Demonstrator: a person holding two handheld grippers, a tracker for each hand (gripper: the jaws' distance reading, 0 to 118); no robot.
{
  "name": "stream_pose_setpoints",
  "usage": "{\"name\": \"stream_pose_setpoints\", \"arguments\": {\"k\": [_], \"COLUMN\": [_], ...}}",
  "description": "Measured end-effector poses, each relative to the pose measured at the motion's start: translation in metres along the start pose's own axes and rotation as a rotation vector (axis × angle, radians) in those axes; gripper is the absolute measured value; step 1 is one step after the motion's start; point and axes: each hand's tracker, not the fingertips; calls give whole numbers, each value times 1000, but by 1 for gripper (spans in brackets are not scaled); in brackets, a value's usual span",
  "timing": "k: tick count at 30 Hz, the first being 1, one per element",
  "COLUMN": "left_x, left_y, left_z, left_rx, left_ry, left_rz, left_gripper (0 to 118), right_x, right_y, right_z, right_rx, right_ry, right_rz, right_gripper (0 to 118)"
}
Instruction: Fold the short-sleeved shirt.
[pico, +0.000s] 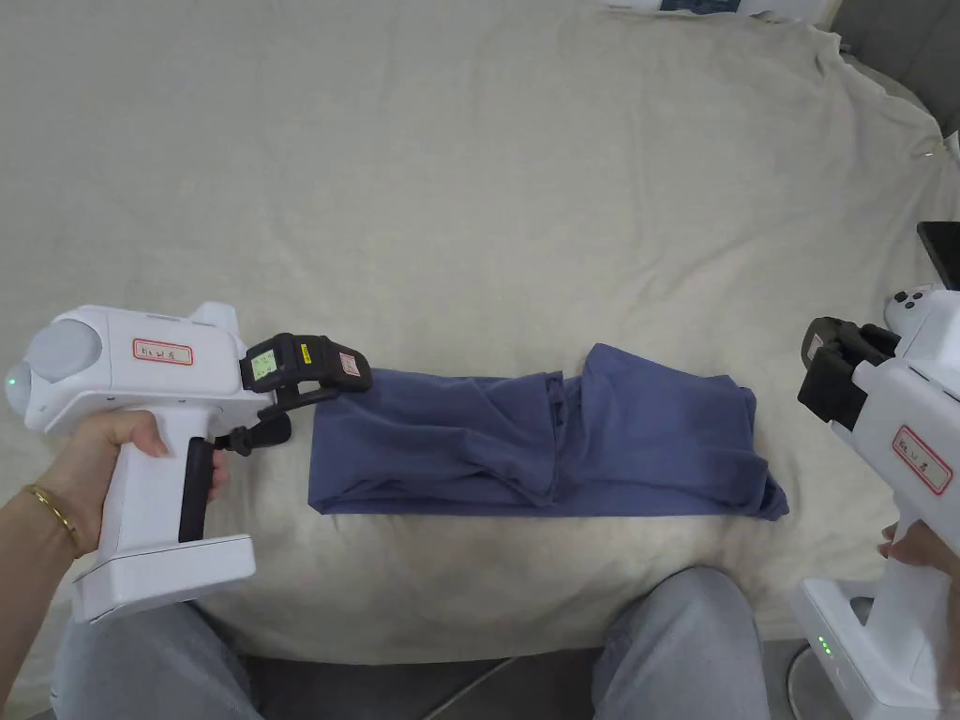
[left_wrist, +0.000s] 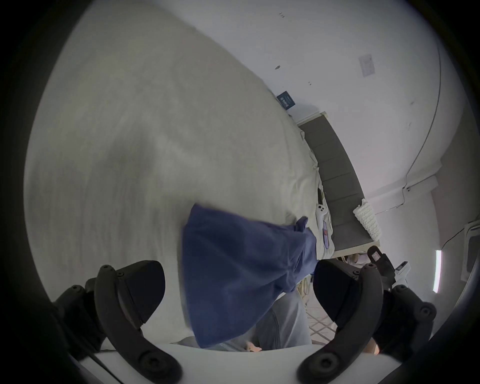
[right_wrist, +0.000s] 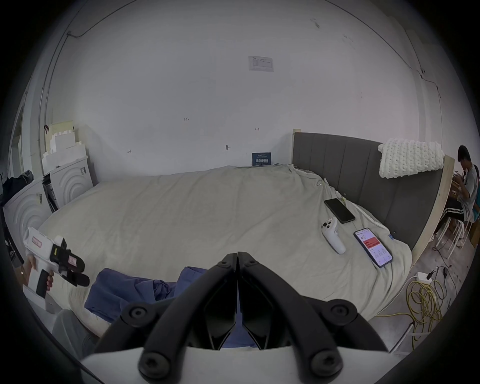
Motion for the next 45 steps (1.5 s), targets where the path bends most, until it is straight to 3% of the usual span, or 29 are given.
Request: {"name": "stream_pose_setpoints", "arguments": {"k": [2, 6, 7, 8, 9, 10, 16, 22, 36, 39, 45], "left_x": [-2, 3, 7, 5, 7, 9, 31, 58, 17, 41, 94], "left_y": [-4, -8, -8, -7, -6, -8, -4, 6, 64, 64, 36], "left_z": [-7, -23, -23, -27, -32, -39, -39, -9, 139, 143, 109], "left_rx": [-16, -52, -9, -16, -28, -42, -28, 28, 351, 403, 331], "left_ry": [-5, 40, 54, 58, 82, 130, 254, 267, 889, 1002, 921], "left_rz": [5, 7, -46, -39, -29, -31, -49, -91, -85, -190, -429], "left_gripper": [108, 78, 66, 46, 19, 15, 7, 6, 6, 6, 6], "right_x": [-2, -3, -4, -5, -6, -7, -10, -16, -36, -41, -44], "right_y": [-3, -5, -6, -6, -7, -7, -12, -10, 5, 7, 6], "right_z": [-2, -4, -4, -5, -5, -5, -9, -12, -26, -28, -27], "right_rx": [-8, -21, -24, -27, -29, -31, -51, -52, -32, -35, -36], "right_ry": [-10, -7, -7, -5, -2, 0, 6, 35, 110, 121, 130], "right_rz": [6, 4, 8, 11, 14, 16, 34, 15, 37, 45, 51], "right_gripper": [0, 0, 0, 0, 0, 0, 0, 0, 0, 0, 0]}}
